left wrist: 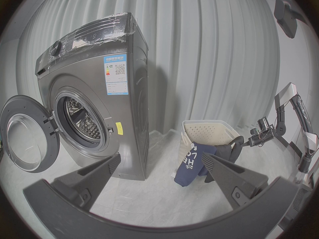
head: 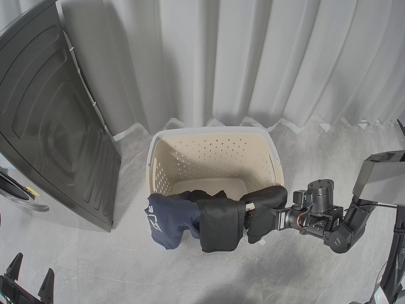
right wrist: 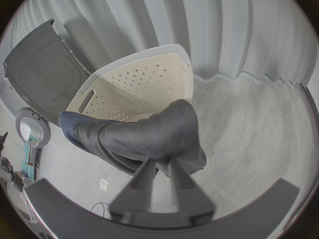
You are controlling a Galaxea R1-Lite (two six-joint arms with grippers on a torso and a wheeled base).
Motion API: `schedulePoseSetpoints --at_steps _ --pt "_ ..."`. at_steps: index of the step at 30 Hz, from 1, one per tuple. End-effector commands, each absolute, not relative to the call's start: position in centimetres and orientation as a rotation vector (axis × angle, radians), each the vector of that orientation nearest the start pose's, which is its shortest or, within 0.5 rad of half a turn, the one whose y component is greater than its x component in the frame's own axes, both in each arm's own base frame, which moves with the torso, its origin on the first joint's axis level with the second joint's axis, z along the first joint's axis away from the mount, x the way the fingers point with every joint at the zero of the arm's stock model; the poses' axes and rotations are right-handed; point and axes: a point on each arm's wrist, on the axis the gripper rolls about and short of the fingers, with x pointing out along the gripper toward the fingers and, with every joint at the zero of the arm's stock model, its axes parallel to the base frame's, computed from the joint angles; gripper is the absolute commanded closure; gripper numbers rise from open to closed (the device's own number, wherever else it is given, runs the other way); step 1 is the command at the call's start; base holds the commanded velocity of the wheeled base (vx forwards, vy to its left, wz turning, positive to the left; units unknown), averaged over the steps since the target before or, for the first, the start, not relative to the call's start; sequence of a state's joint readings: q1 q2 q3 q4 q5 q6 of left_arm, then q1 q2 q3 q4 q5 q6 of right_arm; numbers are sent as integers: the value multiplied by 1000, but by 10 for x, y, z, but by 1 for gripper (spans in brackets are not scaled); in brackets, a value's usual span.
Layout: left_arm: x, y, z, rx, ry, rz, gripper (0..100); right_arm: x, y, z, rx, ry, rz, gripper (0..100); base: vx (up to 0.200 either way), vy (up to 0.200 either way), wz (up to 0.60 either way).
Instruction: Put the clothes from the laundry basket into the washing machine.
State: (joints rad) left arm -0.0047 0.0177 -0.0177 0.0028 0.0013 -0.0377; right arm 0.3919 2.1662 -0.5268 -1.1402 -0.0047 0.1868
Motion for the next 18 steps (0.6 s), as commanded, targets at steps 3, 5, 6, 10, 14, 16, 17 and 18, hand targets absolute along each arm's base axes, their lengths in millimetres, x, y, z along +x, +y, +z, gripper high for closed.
schedulePoseSetpoints --at_steps 3,5,6,10,14,16,17,18 --pt "-23 0 76 -38 6 -3 0 292 122 21 84 520 337 100 0 0 0" --pt "-23 0 76 -38 6 -3 0 285 121 27 85 514 345 100 0 0 0" --pt "-23 0 76 -38 6 -3 0 279 121 32 85 509 353 100 0 0 0" --pt "-23 0 76 -38 6 -3 0 259 120 53 87 475 384 100 0 0 0" --pt "-23 0 76 -38 6 -3 0 246 121 72 94 434 407 100 0 0 0" --pt "-23 0 76 -38 6 -3 0 247 120 70 93 439 405 100 0 0 0" --pt "-23 0 76 -38 6 -3 0 248 121 68 94 445 404 100 0 0 0" --pt "-23 0 76 -38 6 -3 0 249 120 64 92 456 397 100 0 0 0"
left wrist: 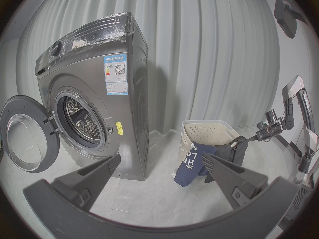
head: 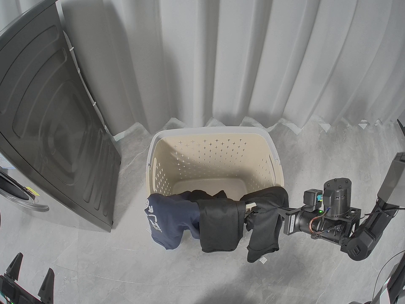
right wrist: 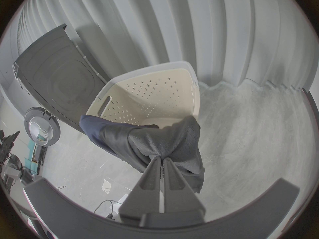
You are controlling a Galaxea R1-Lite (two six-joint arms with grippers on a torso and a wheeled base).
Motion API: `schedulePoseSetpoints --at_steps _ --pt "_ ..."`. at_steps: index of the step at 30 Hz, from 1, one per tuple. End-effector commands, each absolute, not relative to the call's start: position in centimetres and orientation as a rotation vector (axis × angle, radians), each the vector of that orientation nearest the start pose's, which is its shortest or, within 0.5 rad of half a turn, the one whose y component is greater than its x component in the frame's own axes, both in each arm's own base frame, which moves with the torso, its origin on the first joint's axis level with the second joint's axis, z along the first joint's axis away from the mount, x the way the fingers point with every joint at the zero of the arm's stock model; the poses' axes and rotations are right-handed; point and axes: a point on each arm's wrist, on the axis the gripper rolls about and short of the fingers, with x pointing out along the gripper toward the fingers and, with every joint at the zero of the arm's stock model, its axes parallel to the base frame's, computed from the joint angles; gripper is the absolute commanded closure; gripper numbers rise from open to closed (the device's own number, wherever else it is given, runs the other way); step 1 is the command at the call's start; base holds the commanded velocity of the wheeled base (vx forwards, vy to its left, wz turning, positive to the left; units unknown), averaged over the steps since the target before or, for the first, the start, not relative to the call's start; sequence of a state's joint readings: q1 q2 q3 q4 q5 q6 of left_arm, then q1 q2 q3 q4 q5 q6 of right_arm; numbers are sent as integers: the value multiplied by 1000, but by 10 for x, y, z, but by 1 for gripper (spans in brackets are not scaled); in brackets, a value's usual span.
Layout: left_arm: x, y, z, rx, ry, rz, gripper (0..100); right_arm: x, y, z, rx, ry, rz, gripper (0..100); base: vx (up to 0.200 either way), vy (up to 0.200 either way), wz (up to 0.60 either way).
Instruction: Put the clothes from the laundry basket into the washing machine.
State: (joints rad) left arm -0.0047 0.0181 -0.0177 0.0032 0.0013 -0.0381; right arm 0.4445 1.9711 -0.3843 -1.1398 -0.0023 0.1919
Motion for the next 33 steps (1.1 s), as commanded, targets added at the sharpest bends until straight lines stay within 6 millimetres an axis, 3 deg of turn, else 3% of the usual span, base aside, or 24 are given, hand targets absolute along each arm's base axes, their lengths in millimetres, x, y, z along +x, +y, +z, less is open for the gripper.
schedulePoseSetpoints --at_steps 1,2,3,9,16,23,24,33 --pt "-23 0 76 -38 6 -3 0 250 120 61 90 464 395 100 0 0 0" --pt "-23 0 76 -38 6 -3 0 253 121 55 87 480 390 100 0 0 0" --pt "-23 0 76 -38 6 -3 0 255 121 53 87 486 387 0 0 0 0" --pt "-23 0 76 -38 6 -3 0 256 121 49 86 499 379 0 0 0 0" --pt "-23 0 76 -38 6 -3 0 282 110 30 71 524 314 0 0 0 0" --pt "-23 0 76 -38 6 -3 0 301 116 24 73 501 317 0 0 0 0" --pt "-23 0 76 -38 6 -3 0 302 116 25 77 494 319 100 0 0 0" --pt "-23 0 76 -38 6 -3 0 303 121 28 82 458 343 100 0 0 0"
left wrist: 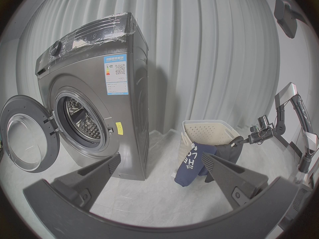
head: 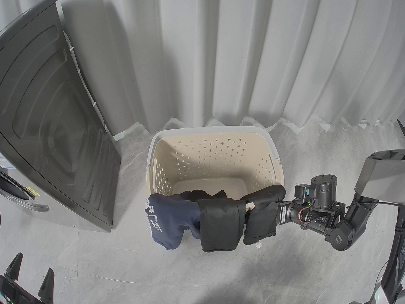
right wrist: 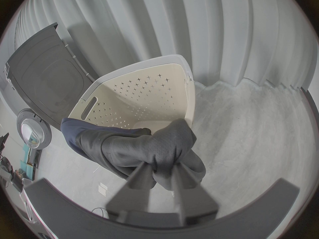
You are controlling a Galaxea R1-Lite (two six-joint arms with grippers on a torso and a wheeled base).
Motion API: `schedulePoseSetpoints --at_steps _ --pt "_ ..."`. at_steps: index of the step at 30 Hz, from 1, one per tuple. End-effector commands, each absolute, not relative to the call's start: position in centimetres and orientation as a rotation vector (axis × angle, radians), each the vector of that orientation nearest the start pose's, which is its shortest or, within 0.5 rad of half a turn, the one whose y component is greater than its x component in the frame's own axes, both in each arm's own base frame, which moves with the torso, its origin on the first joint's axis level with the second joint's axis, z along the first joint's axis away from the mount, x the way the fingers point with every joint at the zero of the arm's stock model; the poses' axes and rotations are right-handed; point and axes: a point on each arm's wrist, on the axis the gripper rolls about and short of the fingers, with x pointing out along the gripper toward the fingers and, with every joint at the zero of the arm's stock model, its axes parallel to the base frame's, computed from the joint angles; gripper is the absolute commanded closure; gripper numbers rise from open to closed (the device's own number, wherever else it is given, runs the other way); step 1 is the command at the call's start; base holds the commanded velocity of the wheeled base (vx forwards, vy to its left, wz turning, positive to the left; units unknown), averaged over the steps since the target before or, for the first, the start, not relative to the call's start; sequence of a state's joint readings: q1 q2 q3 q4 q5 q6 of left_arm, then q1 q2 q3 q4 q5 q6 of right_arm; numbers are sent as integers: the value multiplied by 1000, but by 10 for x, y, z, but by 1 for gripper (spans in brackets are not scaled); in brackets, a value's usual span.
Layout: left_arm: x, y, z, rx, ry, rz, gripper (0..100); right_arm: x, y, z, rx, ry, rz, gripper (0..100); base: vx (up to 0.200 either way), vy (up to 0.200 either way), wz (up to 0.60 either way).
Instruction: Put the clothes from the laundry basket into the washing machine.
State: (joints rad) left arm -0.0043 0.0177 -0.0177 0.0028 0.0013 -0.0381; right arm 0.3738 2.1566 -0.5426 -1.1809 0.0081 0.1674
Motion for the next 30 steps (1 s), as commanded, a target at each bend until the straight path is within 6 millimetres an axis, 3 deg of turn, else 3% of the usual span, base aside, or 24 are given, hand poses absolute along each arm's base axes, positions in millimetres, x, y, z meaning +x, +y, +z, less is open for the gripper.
schedulePoseSetpoints --at_steps 1,7,10,19,25,27,30 --pt "-23 0 76 -38 6 -3 0 303 121 29 83 455 345 100 0 0 0" --pt "-23 0 76 -38 6 -3 0 288 123 45 85 428 369 100 0 0 0" --pt "-23 0 76 -38 6 -3 0 262 122 75 95 364 403 100 0 0 0" --pt "-23 0 76 -38 6 -3 0 204 123 136 147 181 489 100 0 0 0" --pt "-23 0 76 -38 6 -3 0 189 121 168 177 58 527 100 0 0 0" --pt "-23 0 76 -37 6 -3 0 180 120 191 192 -22 552 100 0 0 0" --pt "-23 0 76 -37 6 -3 0 171 119 201 198 -46 572 100 0 0 0"
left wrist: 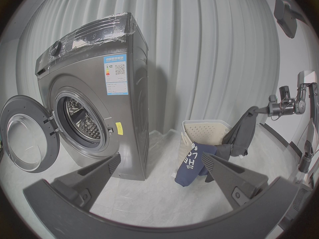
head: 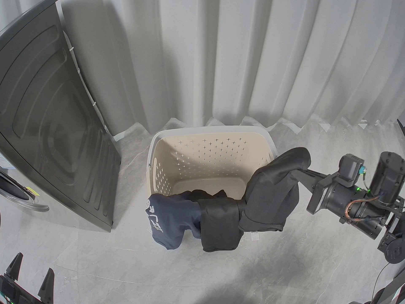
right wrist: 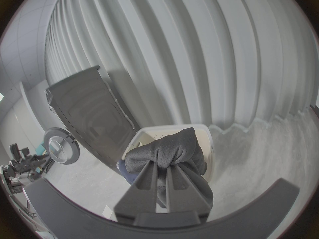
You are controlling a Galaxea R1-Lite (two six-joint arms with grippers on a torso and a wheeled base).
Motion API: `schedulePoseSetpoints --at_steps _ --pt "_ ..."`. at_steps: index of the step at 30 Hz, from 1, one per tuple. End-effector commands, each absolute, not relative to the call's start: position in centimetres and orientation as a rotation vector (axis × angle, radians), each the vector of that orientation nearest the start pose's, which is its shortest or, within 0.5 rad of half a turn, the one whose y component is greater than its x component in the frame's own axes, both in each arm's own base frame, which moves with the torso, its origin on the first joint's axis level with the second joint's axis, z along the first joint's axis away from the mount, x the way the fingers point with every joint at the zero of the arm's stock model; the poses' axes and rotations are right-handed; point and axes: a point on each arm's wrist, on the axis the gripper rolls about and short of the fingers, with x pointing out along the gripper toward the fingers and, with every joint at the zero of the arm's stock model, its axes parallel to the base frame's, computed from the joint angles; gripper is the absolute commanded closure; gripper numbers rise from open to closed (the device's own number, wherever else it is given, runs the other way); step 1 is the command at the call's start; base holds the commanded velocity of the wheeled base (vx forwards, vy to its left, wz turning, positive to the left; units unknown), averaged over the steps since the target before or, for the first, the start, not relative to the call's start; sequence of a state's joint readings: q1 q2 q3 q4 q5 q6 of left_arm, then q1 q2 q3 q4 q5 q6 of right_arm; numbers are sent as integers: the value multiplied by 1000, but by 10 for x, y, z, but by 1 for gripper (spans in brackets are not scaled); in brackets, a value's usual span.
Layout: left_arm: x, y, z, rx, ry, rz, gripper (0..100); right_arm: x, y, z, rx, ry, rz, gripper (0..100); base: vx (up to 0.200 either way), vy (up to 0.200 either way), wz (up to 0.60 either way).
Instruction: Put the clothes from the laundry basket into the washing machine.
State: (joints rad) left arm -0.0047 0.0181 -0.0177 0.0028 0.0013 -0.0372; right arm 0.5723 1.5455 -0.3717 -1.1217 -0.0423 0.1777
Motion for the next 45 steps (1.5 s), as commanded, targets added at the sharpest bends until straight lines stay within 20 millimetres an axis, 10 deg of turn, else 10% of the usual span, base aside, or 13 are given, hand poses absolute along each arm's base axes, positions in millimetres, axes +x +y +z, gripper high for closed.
schedulePoseSetpoints --at_steps 1,23,45 --pt "-23 0 76 -37 6 -3 0 169 117 203 199 -49 573 100 0 0 0" --pt "-23 0 76 -38 6 -3 0 157 117 204 178 -40 611 100 -145 0 0" --pt "-23 0 76 -38 6 -3 0 153 119 197 168 -25 659 100 0 200 0"
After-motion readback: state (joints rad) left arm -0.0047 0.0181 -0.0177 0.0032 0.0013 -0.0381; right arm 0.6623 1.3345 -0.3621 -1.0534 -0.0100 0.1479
